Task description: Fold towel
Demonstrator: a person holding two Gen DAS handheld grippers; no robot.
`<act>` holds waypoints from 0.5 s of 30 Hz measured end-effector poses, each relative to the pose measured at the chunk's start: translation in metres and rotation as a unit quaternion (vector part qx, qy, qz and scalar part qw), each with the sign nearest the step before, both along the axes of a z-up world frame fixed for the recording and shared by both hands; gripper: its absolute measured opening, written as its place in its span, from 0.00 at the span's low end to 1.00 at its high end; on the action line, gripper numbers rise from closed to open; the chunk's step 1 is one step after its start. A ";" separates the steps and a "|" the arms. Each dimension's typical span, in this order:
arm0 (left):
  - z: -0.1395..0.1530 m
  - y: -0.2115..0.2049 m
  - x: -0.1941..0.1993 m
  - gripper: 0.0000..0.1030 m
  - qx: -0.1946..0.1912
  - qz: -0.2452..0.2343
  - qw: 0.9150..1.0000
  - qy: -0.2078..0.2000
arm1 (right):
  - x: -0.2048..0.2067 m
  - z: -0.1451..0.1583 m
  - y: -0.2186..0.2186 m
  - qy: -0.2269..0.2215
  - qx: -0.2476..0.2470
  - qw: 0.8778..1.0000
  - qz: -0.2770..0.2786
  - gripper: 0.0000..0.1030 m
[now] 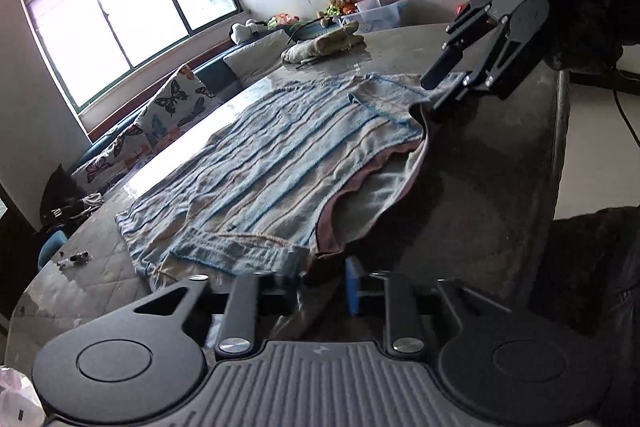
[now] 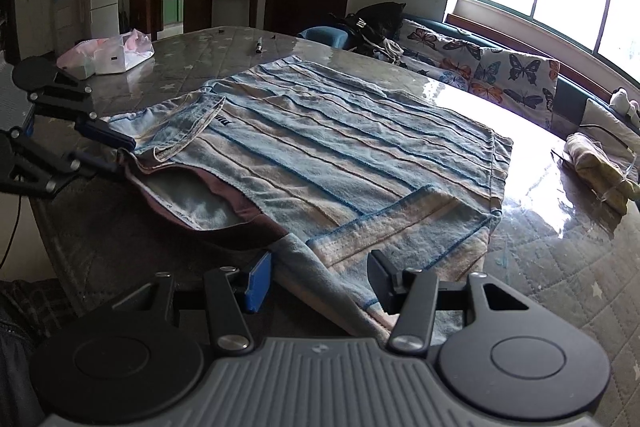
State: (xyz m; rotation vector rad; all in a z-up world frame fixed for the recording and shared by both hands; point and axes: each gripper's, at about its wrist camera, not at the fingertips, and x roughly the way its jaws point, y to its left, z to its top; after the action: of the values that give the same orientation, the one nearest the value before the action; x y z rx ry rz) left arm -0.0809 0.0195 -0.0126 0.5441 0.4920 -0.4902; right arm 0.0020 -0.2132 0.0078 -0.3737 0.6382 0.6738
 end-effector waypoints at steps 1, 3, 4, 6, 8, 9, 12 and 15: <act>0.003 0.001 0.003 0.11 -0.009 0.006 1.000 0.000 | -0.001 -0.001 0.000 0.000 -0.002 1.000 0.002 0.51; 0.010 0.004 0.009 0.11 -0.027 0.020 0.999 0.001 | -0.003 -0.002 0.000 0.000 -0.007 1.000 0.007 0.51; 0.014 0.006 0.013 0.11 -0.033 0.026 0.999 0.000 | -0.005 -0.002 0.001 0.000 -0.009 1.000 0.013 0.51; 0.021 0.006 0.021 0.11 -0.047 0.034 0.998 -0.001 | -0.009 -0.004 0.002 -0.001 -0.014 1.000 0.024 0.52; 0.027 0.007 0.029 0.11 -0.060 0.042 0.997 0.001 | -0.011 -0.007 0.004 -0.006 -0.020 0.999 0.031 0.52; 0.029 0.008 0.032 0.11 -0.066 0.045 0.997 0.002 | -0.012 -0.008 0.005 -0.009 -0.023 0.999 0.033 0.52; 0.033 0.009 0.039 0.10 -0.074 0.050 0.996 0.001 | -0.008 -0.011 0.007 -0.015 -0.024 0.999 0.027 0.52; 0.033 0.009 0.040 0.11 -0.077 0.052 0.996 0.006 | 0.000 -0.013 0.008 -0.021 -0.022 0.999 0.015 0.46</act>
State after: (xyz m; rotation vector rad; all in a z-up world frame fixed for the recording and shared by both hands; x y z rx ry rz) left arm -0.0409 0.0286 0.0202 0.3664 0.4882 -0.4272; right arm 0.0021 -0.2054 -0.0055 -0.4366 0.6097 0.6796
